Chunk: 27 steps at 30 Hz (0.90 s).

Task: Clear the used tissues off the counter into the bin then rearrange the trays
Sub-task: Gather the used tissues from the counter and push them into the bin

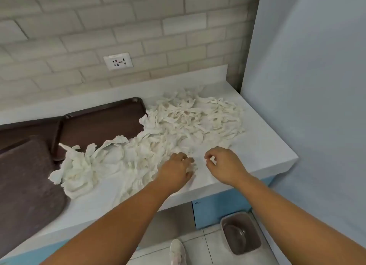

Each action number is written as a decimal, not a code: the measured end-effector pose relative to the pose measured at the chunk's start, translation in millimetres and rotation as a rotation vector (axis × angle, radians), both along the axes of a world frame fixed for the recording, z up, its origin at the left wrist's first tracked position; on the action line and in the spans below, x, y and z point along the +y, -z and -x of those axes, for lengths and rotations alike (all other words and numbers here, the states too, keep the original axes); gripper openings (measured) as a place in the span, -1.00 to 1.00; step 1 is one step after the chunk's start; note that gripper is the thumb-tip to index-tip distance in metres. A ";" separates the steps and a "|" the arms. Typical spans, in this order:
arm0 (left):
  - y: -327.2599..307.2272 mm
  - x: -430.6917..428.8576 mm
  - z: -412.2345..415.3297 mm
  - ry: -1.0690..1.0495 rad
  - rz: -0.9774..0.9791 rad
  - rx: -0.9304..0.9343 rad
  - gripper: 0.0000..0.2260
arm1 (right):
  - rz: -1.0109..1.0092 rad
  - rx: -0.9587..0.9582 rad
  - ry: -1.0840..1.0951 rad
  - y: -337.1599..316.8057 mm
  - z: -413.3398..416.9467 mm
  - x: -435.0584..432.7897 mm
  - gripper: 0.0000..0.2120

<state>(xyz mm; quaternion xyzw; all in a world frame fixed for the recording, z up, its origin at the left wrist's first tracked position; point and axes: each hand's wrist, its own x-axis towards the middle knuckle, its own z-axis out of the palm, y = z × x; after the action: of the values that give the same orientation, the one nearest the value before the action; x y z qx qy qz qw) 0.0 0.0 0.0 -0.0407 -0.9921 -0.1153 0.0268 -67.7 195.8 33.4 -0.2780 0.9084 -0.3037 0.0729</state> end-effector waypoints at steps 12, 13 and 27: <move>7.6 -3.3 43.0 0.039 -0.246 0.231 -0.78 | -0.007 0.194 0.455 45.0 38.7 -6.5 -0.58; -1.2 -5.4 48.3 0.003 -0.297 0.269 -0.79 | -0.027 0.165 0.490 45.4 45.5 -6.9 -0.53; -71.1 -13.9 100.6 -0.285 -0.825 -0.102 -0.71 | -0.006 -0.138 0.522 45.8 81.5 -9.1 -0.83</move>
<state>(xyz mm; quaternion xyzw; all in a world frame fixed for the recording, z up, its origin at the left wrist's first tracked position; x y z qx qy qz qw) -100.6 -13.9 71.1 0.1167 -0.8587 -0.4989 0.0072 -149.2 186.7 -12.4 -0.0129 0.9430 -0.3279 0.0548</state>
